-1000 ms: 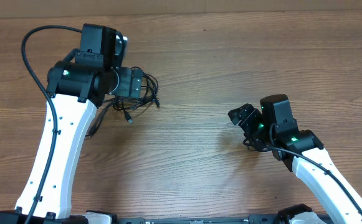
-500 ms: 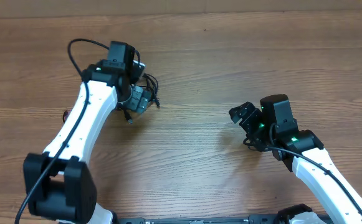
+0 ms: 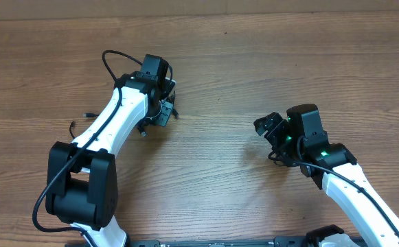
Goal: Untangle cables
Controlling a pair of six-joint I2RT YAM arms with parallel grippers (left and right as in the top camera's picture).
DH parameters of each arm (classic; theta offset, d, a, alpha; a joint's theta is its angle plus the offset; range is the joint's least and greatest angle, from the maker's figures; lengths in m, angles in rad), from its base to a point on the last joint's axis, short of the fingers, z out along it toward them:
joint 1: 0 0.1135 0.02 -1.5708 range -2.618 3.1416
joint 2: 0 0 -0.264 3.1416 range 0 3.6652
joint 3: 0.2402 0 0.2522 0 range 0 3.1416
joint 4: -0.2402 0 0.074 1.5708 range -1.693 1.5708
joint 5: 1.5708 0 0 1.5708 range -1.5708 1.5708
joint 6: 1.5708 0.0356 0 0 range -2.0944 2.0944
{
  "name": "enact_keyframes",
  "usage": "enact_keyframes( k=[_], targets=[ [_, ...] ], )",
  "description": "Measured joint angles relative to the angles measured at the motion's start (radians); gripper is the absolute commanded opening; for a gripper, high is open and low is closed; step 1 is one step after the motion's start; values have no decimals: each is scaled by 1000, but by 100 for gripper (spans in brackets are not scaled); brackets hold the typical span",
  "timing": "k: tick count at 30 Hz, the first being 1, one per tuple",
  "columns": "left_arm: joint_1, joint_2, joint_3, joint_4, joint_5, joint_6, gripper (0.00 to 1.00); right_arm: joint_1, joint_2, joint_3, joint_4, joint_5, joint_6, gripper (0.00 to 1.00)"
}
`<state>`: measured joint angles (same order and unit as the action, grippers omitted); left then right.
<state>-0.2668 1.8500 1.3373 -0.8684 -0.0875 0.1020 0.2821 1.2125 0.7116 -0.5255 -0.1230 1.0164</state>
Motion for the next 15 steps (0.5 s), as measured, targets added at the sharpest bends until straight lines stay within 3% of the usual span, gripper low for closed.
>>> enact_keyframes(
  k=[4,8,15],
  targets=[
    [0,0,68,-92,52,-53,4,0,0,0,0,0,1,85],
    [0,-13,213,-200,194,-79,4,0,0,0,10,-38,-5,77],
    [0,-89,430,-326,504,-97,4,18,-1,-2,214,-279,-150,80]
  ],
)
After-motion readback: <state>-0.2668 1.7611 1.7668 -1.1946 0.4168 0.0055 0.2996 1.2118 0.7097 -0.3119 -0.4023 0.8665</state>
